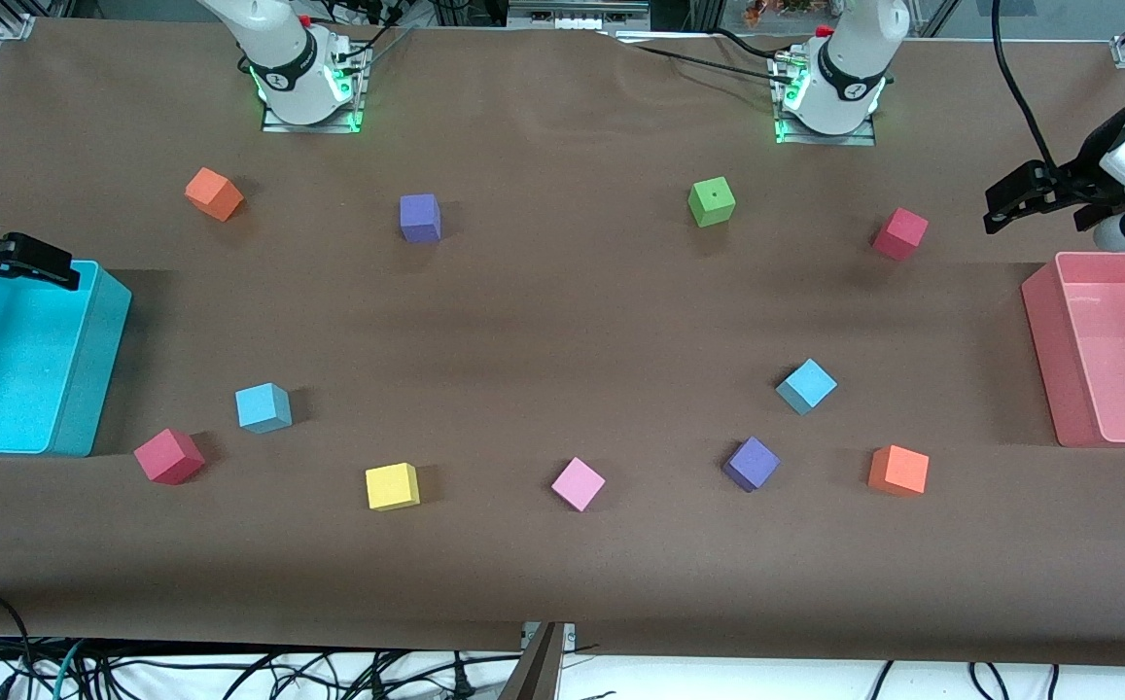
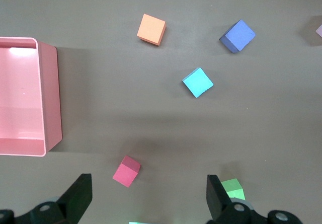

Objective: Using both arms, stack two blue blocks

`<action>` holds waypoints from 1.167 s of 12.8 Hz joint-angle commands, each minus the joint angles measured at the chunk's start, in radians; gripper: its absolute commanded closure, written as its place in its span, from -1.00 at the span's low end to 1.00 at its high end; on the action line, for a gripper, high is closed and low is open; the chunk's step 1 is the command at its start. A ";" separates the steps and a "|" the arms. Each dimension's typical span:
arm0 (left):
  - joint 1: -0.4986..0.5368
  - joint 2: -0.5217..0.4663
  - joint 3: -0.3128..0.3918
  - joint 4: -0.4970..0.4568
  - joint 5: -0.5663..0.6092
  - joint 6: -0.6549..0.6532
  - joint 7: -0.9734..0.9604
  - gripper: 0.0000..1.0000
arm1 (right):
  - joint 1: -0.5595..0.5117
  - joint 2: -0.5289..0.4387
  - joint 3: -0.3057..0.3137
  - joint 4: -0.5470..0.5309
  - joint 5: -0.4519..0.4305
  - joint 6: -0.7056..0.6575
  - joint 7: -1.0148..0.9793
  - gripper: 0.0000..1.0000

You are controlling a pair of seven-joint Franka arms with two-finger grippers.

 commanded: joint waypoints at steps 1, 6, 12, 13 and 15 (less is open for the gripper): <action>0.012 -0.005 -0.002 0.015 -0.021 -0.002 0.001 -1.00 | -0.014 -0.005 0.010 -0.006 0.008 0.005 0.006 -1.00; 0.023 -0.003 -0.002 0.015 -0.038 0.007 0.001 -1.00 | -0.014 -0.005 0.010 -0.006 0.009 0.005 0.006 -1.00; 0.008 -0.005 0.002 0.012 -0.037 0.004 0.001 -1.00 | -0.019 -0.005 0.009 -0.006 0.009 0.005 0.002 -1.00; -0.021 -0.005 0.021 0.009 -0.028 0.007 0.000 -1.00 | -0.019 -0.005 0.009 -0.006 0.011 0.005 0.000 -1.00; -0.069 -0.005 0.080 0.006 -0.032 0.016 0.000 -1.00 | -0.019 -0.005 0.009 -0.006 0.011 0.005 0.000 -1.00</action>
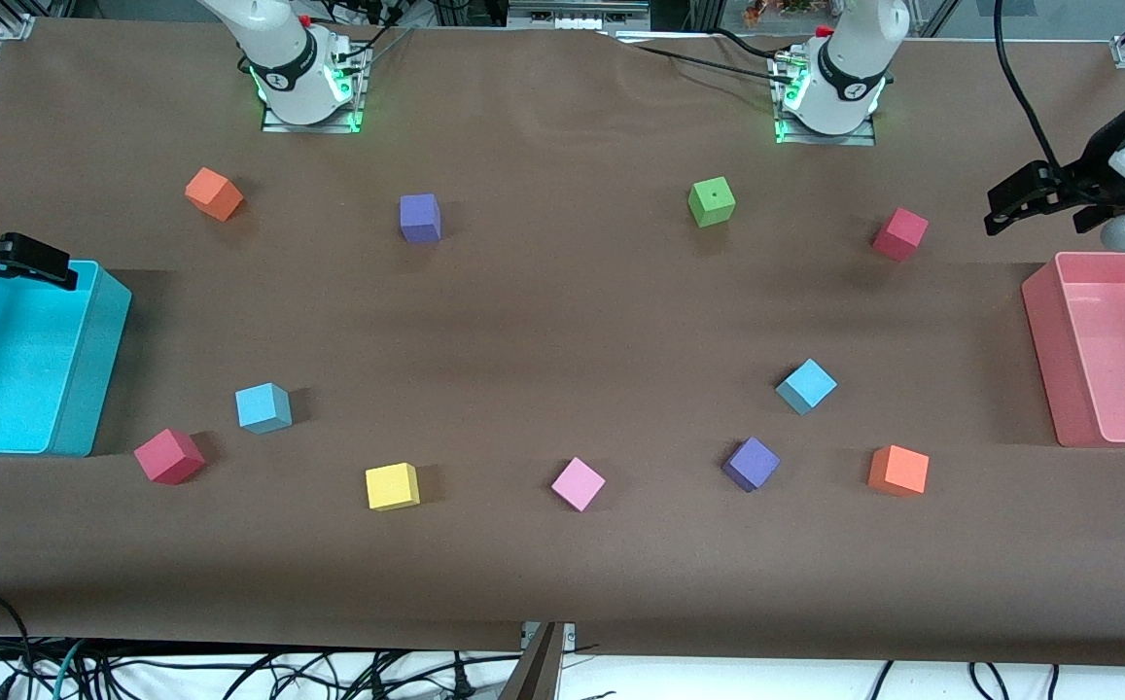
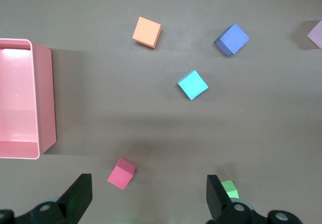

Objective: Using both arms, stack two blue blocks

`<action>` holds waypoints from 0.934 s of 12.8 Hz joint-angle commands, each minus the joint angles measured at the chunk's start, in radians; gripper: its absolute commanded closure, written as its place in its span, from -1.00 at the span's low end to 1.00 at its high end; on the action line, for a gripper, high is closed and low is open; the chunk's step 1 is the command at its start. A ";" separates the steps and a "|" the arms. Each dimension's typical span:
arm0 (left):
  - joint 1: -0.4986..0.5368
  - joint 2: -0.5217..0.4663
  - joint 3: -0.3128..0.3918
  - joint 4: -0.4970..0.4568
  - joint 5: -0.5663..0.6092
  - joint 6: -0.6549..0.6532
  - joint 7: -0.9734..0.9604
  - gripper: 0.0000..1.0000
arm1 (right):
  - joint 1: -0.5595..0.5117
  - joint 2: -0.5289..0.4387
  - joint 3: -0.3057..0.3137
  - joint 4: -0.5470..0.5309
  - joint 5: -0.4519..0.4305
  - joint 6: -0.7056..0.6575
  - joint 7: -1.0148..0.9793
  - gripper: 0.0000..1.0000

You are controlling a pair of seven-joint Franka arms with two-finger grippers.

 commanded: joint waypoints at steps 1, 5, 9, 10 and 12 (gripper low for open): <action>-0.054 -0.005 0.055 0.001 -0.008 0.019 -0.002 -1.00 | -0.014 -0.005 0.009 -0.006 0.011 0.005 0.000 -1.00; -0.045 -0.006 0.050 -0.004 -0.006 0.022 -0.002 -1.00 | -0.014 -0.004 0.011 -0.008 0.011 0.005 -0.004 -1.00; -0.026 -0.045 0.045 -0.036 -0.011 0.022 -0.007 -1.00 | -0.012 0.062 0.012 -0.008 0.011 0.013 -0.006 -1.00; -0.026 -0.043 0.045 -0.036 -0.012 0.023 -0.007 -1.00 | -0.012 0.094 0.012 -0.008 0.011 0.016 -0.007 -1.00; -0.025 -0.042 0.045 -0.036 -0.012 0.026 -0.007 -1.00 | -0.002 0.154 0.023 -0.008 0.020 0.048 -0.007 -1.00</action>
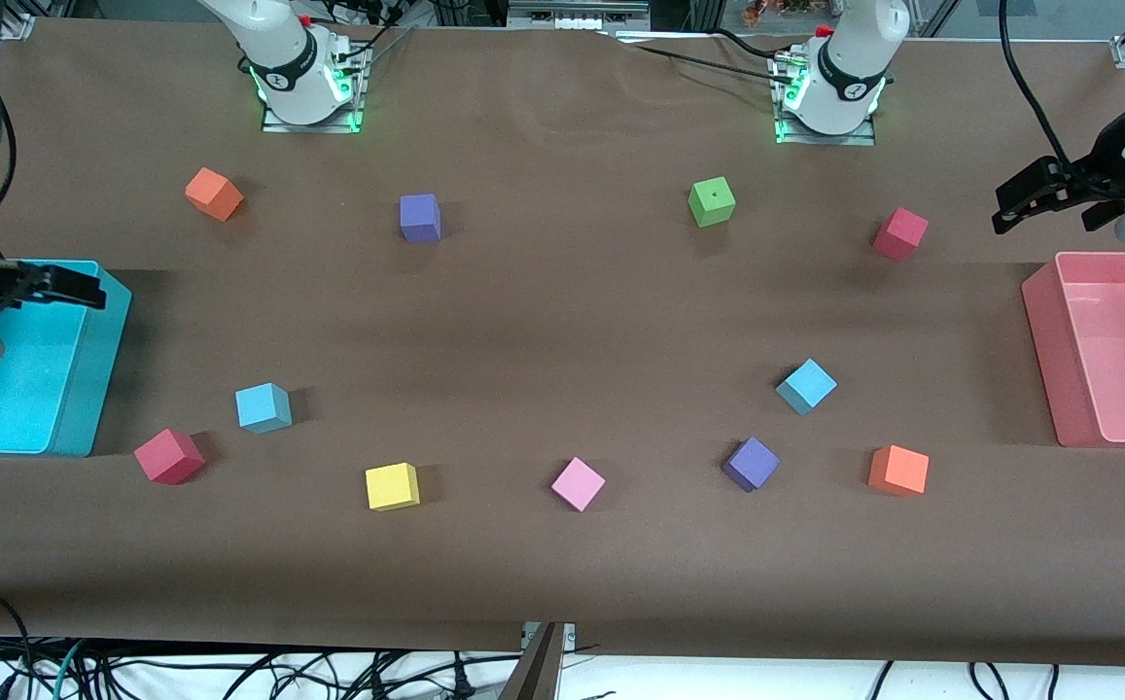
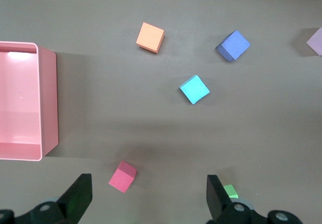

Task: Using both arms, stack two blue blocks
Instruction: 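Reach the right gripper down to the cyan cube beside the red cube and grasp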

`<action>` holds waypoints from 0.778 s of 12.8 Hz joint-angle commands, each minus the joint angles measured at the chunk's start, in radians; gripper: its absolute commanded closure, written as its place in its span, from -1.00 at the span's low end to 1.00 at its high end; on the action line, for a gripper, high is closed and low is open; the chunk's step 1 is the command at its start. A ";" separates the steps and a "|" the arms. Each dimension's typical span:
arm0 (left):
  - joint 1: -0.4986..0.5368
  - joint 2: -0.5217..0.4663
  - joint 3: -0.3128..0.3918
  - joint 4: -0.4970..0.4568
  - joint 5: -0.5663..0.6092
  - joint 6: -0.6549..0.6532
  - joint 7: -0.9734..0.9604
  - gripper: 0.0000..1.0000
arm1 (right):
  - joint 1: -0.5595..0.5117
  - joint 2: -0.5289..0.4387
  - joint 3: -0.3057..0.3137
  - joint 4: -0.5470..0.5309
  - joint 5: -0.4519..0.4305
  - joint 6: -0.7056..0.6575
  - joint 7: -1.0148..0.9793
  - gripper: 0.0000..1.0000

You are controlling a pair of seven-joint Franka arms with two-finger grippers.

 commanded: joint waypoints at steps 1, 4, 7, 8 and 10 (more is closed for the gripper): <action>0.008 -0.024 -0.001 -0.028 -0.012 0.013 -0.006 -1.00 | 0.010 0.076 0.020 0.001 0.026 0.050 -0.006 -1.00; 0.006 -0.017 -0.003 -0.028 -0.012 0.022 -0.006 -1.00 | 0.044 0.177 0.032 -0.007 0.033 0.146 -0.006 -1.00; 0.008 -0.017 -0.003 -0.028 -0.014 0.022 -0.006 -1.00 | 0.051 0.258 0.055 -0.062 0.034 0.295 -0.050 -1.00; 0.008 -0.017 -0.003 -0.028 -0.014 0.022 -0.006 -1.00 | 0.051 0.280 0.066 -0.100 0.034 0.367 -0.085 -1.00; 0.005 -0.014 -0.003 -0.026 -0.016 0.031 -0.007 -1.00 | 0.051 0.281 0.068 -0.207 0.034 0.505 -0.111 -1.00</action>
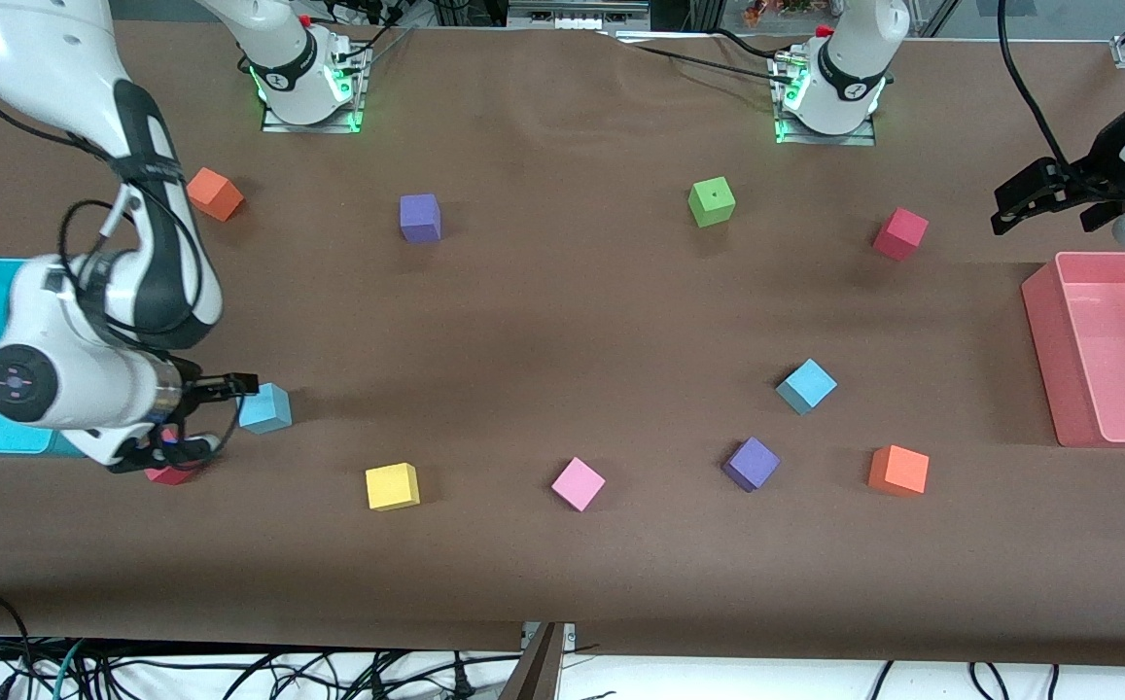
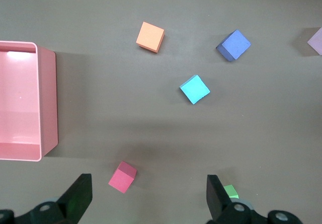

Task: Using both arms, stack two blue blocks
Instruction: 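Reach the right gripper down to the cyan cube beside the red cube and grasp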

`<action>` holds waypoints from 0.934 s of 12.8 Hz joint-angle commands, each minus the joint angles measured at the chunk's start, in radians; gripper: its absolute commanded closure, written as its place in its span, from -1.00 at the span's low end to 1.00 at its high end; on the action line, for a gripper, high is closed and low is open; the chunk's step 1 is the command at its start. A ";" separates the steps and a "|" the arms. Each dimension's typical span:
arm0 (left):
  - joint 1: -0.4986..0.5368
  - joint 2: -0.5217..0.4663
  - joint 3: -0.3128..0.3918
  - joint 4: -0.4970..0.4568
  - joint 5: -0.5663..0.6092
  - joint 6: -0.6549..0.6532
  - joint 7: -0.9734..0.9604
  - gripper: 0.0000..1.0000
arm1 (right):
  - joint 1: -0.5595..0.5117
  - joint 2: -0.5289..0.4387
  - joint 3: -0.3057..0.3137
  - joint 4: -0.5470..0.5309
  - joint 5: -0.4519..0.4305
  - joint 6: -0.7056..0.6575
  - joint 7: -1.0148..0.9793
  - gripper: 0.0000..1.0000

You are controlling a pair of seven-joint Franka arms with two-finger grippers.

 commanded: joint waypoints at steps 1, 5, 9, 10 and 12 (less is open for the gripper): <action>0.005 -0.014 -0.003 -0.017 -0.016 0.025 -0.009 -1.00 | -0.008 -0.018 0.005 -0.131 0.016 0.150 -0.082 -1.00; 0.011 -0.018 0.003 -0.012 -0.017 0.018 -0.006 -1.00 | -0.015 -0.014 0.007 -0.213 0.021 0.267 -0.107 -1.00; 0.009 -0.015 -0.001 -0.012 -0.019 0.018 -0.006 -1.00 | -0.017 0.002 0.007 -0.234 0.022 0.331 -0.125 -0.99; 0.009 -0.015 -0.001 -0.011 -0.019 0.020 -0.004 -1.00 | -0.018 0.003 0.007 -0.234 0.022 0.333 -0.125 -0.96; 0.009 -0.009 0.000 -0.009 -0.019 0.028 -0.006 -1.00 | -0.018 0.002 0.007 -0.234 0.022 0.342 -0.125 -0.47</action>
